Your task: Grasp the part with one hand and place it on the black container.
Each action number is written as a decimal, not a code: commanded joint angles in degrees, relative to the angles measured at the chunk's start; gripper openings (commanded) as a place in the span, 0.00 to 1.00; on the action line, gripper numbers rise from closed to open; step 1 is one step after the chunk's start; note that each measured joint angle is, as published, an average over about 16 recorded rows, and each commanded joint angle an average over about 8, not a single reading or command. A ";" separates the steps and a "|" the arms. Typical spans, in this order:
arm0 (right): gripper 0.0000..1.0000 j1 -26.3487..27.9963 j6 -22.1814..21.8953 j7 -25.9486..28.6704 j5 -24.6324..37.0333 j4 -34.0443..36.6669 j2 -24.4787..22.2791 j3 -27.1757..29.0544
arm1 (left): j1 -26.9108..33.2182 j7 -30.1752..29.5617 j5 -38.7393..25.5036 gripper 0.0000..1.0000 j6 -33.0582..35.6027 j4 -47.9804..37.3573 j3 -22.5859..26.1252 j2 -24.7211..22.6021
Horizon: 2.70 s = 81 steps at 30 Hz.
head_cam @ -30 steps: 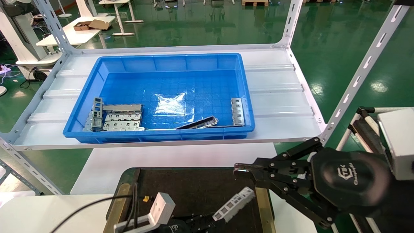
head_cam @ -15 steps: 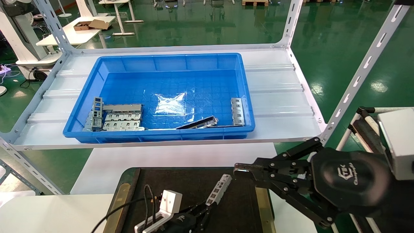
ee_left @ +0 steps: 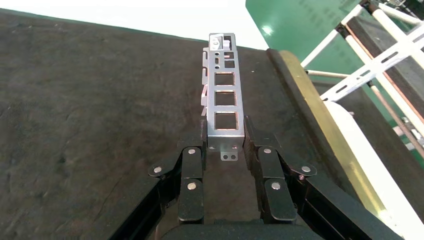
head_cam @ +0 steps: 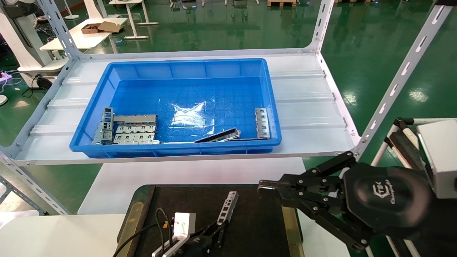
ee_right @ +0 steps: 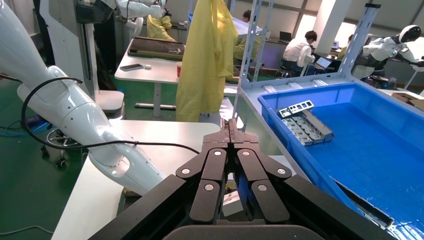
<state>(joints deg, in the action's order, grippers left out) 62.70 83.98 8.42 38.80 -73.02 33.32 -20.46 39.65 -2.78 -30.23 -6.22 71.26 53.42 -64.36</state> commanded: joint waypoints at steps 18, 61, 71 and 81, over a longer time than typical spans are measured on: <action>0.00 0.00 -0.01 -0.01 -0.01 0.00 -0.01 -0.02 | -1.56 -0.70 0.70 0.00 -6.48 0.12 -0.77 -2.52; 1.00 0.01 -0.02 -0.03 -0.04 0.00 -0.02 -0.05 | -1.15 -1.41 0.02 1.00 -5.20 -0.95 -2.25 -4.11; 1.00 0.02 -0.02 -0.03 -0.04 0.00 -0.02 -0.06 | 0.87 0.96 -3.00 1.00 10.61 -1.01 -2.74 2.34; 1.00 0.02 -0.03 -0.03 -0.05 0.00 -0.03 -0.07 | 3.28 4.38 -4.06 1.00 31.34 -4.72 -3.82 10.72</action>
<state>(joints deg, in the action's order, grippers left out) 62.72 83.95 8.39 38.76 -73.02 33.29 -20.53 43.02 1.73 -34.30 24.85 66.51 49.65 -53.73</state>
